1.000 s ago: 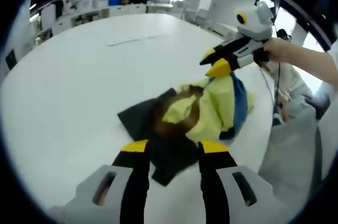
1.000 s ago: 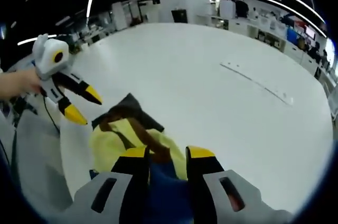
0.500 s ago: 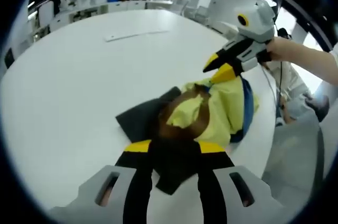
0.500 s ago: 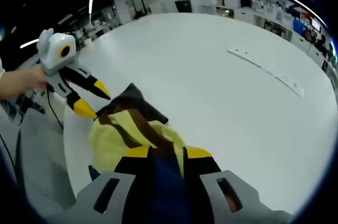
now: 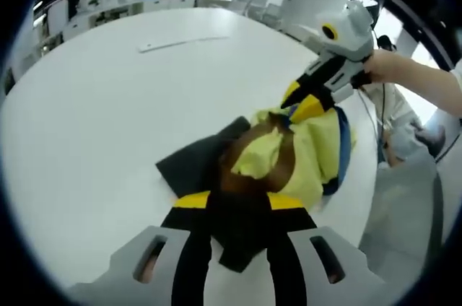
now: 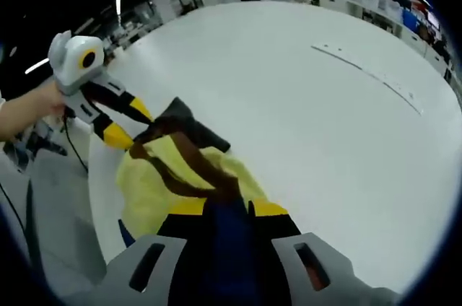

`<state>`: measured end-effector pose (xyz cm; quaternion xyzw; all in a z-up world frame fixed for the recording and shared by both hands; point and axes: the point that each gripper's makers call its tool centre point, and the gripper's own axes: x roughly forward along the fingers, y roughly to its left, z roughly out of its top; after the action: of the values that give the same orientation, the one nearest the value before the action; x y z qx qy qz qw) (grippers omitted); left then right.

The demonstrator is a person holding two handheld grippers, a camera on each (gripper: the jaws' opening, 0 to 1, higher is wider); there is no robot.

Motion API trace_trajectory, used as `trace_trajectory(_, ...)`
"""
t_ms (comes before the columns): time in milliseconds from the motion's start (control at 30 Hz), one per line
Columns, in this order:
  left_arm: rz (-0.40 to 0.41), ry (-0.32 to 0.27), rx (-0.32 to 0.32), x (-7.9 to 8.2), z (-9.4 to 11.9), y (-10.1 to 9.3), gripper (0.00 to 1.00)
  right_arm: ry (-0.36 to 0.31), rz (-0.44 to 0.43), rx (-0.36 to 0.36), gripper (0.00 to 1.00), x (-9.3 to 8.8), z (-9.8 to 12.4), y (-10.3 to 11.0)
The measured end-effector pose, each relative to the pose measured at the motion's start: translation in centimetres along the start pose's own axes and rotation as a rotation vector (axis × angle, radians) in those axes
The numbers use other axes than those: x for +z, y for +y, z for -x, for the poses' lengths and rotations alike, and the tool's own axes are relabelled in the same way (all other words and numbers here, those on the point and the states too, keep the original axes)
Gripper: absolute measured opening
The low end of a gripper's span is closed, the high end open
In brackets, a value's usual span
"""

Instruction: Fold the garment on the visible template until the final outline fits inside the template.

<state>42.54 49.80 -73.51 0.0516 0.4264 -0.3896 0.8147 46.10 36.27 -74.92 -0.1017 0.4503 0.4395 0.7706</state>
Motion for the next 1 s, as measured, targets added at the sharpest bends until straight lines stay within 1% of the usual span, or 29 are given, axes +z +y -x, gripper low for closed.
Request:
trace_trajectory(233, -0.003, 0.015, -0.009, -0.1, -0.4, 0.0, 0.22, 0.005, -0.017, 0.003, 0.19, -0.1, -0.6, -0.5)
trace_trajectory(467, -0.007, 0.018, -0.016, 0.0, -0.9, 0.1, 0.19, 0.02, -0.023, 0.012, 0.15, -0.3, -0.9, -0.3)
trace_trajectory(567, -0.006, 0.024, -0.018, 0.0, -1.1, 0.1, 0.18, 0.036, -0.029, 0.006, 0.14, -0.5, -1.0, -0.3)
trace_trajectory(800, 0.003, 0.031, -0.016, -0.1, -1.3, 0.4, 0.16, 0.049, -0.035, 0.005, 0.11, -0.9, -1.3, -0.4)
trace_trajectory(1000, 0.014, 0.032, 0.005, -0.2, -1.3, 0.9, 0.07, 0.051, 0.005, 0.0, 0.08, -0.9, -1.4, -0.4)
